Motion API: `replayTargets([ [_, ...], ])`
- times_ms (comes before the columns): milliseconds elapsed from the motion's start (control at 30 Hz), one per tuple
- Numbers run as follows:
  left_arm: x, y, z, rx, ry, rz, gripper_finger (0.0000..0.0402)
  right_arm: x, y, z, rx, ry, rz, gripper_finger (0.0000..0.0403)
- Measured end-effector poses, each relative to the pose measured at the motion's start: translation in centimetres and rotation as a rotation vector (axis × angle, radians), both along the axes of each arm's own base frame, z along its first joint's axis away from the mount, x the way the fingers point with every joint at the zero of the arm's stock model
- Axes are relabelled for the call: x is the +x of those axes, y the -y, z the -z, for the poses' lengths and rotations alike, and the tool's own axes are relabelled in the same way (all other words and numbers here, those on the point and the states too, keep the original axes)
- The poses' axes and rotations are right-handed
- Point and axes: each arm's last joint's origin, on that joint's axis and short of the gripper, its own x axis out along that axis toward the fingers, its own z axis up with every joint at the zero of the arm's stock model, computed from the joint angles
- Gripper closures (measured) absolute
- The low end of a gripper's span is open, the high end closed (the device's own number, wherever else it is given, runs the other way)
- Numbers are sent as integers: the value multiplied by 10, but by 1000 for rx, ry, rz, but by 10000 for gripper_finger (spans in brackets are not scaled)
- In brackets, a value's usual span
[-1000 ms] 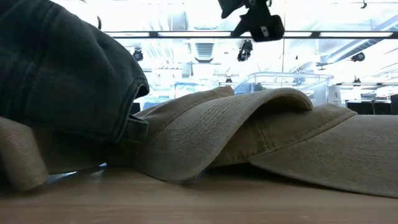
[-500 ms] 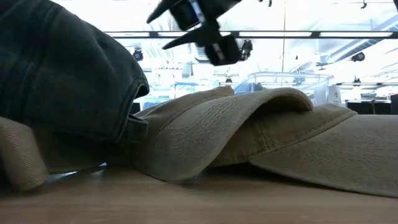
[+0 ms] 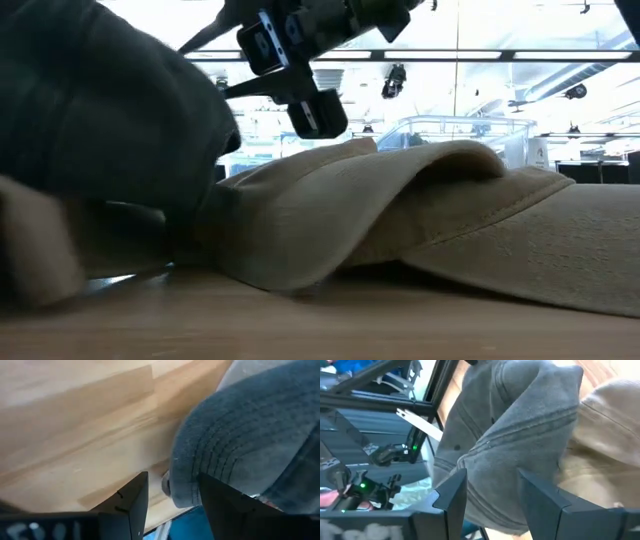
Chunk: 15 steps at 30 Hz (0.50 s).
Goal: Pick & Place hat
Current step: Put the black cap into the right transparent bin
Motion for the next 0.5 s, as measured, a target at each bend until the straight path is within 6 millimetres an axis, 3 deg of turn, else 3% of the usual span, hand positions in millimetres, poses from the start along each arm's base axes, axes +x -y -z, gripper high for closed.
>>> replayTargets([
  [333, 18, 3, -4, 54, 280, -152, 232, -5, -6, 5, -19, -62, -12, 239],
  [500, 19, 3, -3, 79, 294, -155, 232, -11, -8, 13, -46, -147, -4, 239],
])
